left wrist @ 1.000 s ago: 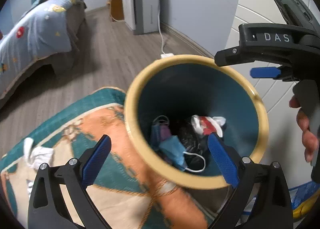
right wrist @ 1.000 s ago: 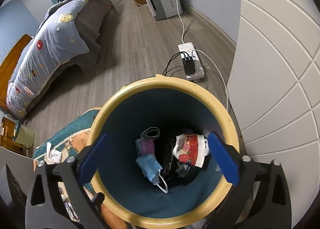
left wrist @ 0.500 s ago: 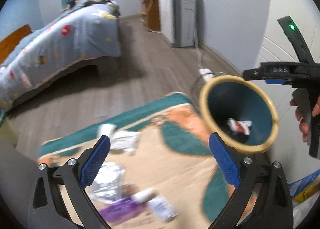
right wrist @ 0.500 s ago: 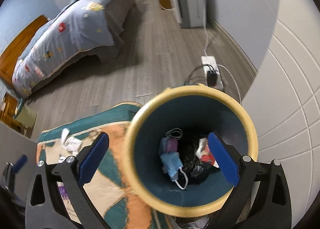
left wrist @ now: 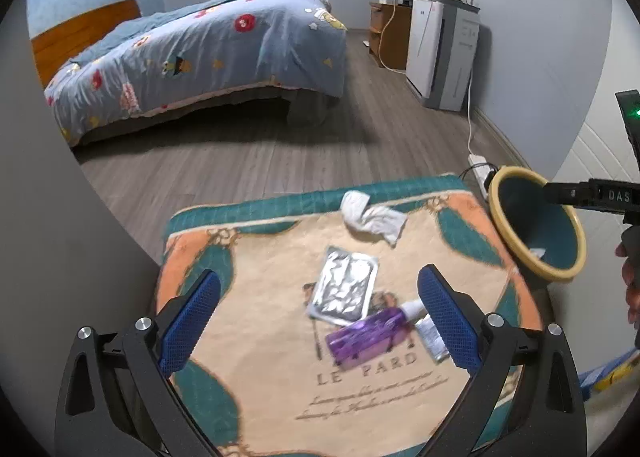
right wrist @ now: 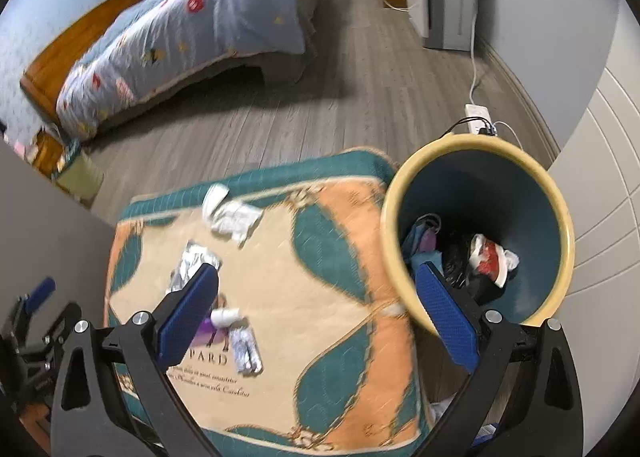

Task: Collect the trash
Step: 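Move both open tools back over the remaining trash on the cushion, then grasp the purple spray bottle with the left tool while the right tool grasps the medicine strip, then drop the medicine strip into the wastebasket with the right tool while the left tool drops the bottle, then move both open tools back over the blister pack and tissue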

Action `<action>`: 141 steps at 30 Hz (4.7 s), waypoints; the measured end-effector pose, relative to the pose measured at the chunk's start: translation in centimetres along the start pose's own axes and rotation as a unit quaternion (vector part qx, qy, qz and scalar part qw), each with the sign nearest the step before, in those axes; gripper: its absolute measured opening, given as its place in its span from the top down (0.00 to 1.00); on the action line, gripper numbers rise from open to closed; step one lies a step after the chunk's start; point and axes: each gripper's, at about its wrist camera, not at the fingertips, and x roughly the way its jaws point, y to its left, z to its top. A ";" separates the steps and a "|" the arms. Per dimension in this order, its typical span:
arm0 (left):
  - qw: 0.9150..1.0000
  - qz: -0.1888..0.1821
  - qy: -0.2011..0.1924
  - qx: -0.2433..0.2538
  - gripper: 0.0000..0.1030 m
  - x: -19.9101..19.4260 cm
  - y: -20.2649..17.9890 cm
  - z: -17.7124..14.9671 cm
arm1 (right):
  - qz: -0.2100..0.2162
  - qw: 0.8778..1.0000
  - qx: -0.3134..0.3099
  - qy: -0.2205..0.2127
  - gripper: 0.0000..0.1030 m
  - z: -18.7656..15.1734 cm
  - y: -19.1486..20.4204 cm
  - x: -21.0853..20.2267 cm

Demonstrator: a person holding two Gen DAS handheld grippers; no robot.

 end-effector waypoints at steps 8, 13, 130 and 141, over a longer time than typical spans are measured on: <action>0.998 -0.021 0.033 -0.050 0.05 1.6 4.3 -1.5 | -0.046 0.995 -0.077 0.036 0.06 -4.3 5.4 4.0; 0.998 -0.018 0.037 -0.055 0.05 2.3 5.4 -1.3 | -0.057 0.990 -0.102 0.073 0.06 -6.5 7.2 7.3; 0.959 -0.186 0.007 0.212 0.10 10.2 -28.0 4.7 | -0.082 0.991 0.103 0.013 0.15 4.1 -19.9 2.8; 0.981 -0.095 0.016 0.169 0.06 8.0 -18.6 5.3 | -0.066 0.996 0.062 0.007 0.06 5.0 -14.1 2.7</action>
